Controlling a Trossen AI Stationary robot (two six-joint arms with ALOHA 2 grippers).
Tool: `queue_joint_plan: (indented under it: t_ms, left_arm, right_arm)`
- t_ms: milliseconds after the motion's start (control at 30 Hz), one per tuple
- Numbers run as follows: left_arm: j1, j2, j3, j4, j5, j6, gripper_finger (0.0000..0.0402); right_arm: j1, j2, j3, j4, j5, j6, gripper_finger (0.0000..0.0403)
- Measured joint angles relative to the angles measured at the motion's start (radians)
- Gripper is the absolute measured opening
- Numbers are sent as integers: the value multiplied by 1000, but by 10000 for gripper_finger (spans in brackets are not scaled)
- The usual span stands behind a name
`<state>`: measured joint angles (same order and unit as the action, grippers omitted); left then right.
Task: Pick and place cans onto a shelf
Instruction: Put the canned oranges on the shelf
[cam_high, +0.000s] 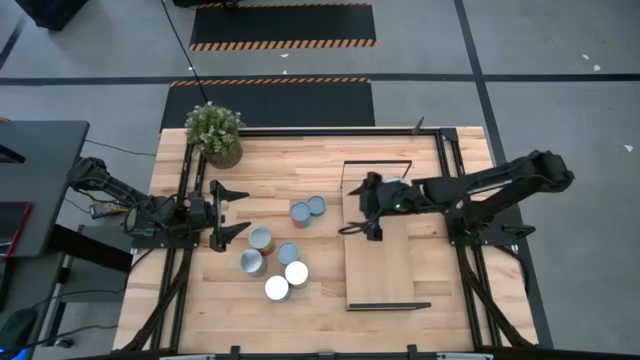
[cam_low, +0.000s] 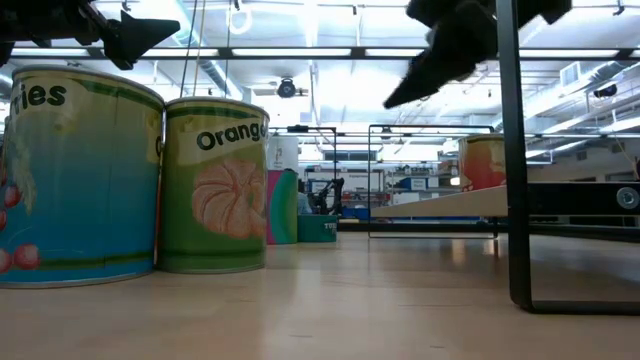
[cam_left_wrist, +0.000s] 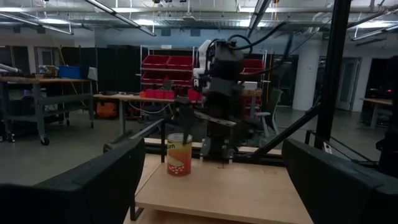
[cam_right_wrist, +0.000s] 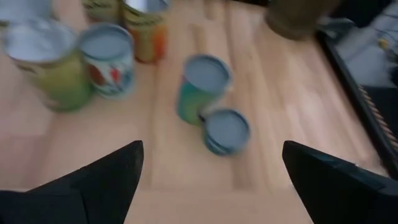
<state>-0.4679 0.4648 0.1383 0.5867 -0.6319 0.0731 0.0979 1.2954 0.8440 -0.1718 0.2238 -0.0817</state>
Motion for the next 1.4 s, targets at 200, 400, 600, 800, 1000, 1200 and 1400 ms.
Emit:
queue_joint_plan:
  t_ms: [200, 400, 600, 800, 1000, 1200, 1400]
  left_arm:
    - [0, 0, 0, 0, 0, 2, 385]
    - [0, 3, 0, -10, -1, 24, 385]
    - [0, 99, 0, -26, 6, -12, 385]
    - [-5, 180, 1, -13, 82, -115, 385]
    - [-77, 228, 3, -17, 88, -180, 385]
    - [-189, 284, 85, -73, -16, -160, 385]
    - [-255, 353, 185, -223, -115, -196, 385]
  right_arm:
    - [40, 146, 133, 1, -66, -1, 392]
    - [85, 322, 278, -7, -146, -44, 391]
    - [145, 449, 373, 3, -140, -86, 391]
    - [207, 544, 430, 30, -57, -47, 391]
    - [262, 651, 538, -18, -23, 11, 391]
    - [285, 751, 688, -151, 59, 54, 391]
    - [286, 818, 790, -180, 74, 78, 391]
